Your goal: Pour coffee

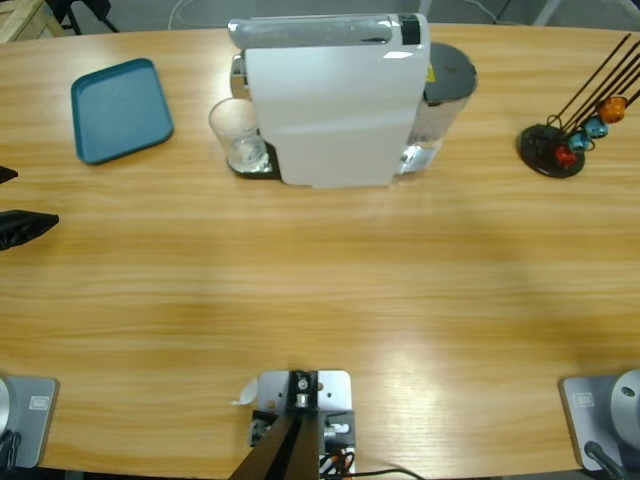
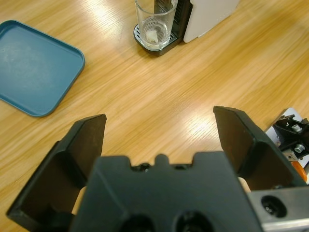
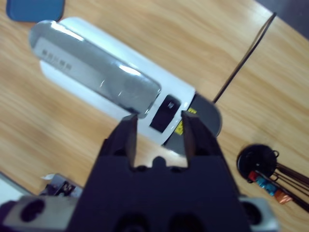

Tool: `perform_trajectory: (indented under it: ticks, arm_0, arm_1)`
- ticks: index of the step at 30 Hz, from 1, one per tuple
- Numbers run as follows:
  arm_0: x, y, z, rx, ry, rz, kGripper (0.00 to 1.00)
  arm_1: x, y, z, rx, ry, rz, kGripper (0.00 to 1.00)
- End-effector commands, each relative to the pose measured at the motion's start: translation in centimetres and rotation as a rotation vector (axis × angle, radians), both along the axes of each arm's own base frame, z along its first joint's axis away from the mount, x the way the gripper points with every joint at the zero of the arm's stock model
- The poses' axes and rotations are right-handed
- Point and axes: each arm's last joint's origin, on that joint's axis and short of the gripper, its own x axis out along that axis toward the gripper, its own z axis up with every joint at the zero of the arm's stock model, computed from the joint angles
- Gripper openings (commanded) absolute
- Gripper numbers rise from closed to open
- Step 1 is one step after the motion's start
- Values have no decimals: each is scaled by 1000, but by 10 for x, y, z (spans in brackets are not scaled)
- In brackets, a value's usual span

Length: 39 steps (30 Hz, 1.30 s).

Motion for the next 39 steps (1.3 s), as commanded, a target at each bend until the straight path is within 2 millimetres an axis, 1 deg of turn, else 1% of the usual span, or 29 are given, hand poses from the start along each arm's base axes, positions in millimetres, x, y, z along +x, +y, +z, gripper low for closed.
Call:
perform_trajectory:
  ticks: [1, 7, 16, 20, 23, 27, 32, 37, 39]
  arm_0:
    - [-1, 0, -11, 23, 15, 0, 968]
    - [-1, 1, -11, 23, 16, -1, 968]
    - [0, -2, -12, 30, 22, -14, 968]
    - [2, -3, -12, 42, 18, -5, 968]
    - [3, -4, -13, 51, 12, 2, 968]
    - [5, -9, -14, 59, 22, -28, 968]
    - [5, -9, -15, 51, -12, -13, 968]
    - [6, -12, -17, 45, -21, -24, 968]
    - [7, -11, -16, 37, -25, -7, 968]
  arm_1:
    - [-7, 4, -26, -35, 150, -51, 1000]
    - [-8, 3, -16, -11, 120, -60, 1000]
    - [-15, -2, -17, -12, 121, -51, 1000]
    - [-15, -3, -10, 3, 94, -50, 1000]
    - [-10, 0, -12, 1, 94, -52, 1000]
    - [-7, 1, -21, -35, 104, -64, 1000]
    - [-11, -2, -16, -43, 83, -66, 1000]
    - [-8, -1, -19, -54, 84, -69, 1000]
    - [-7, -1, -24, -79, 87, -79, 1000]
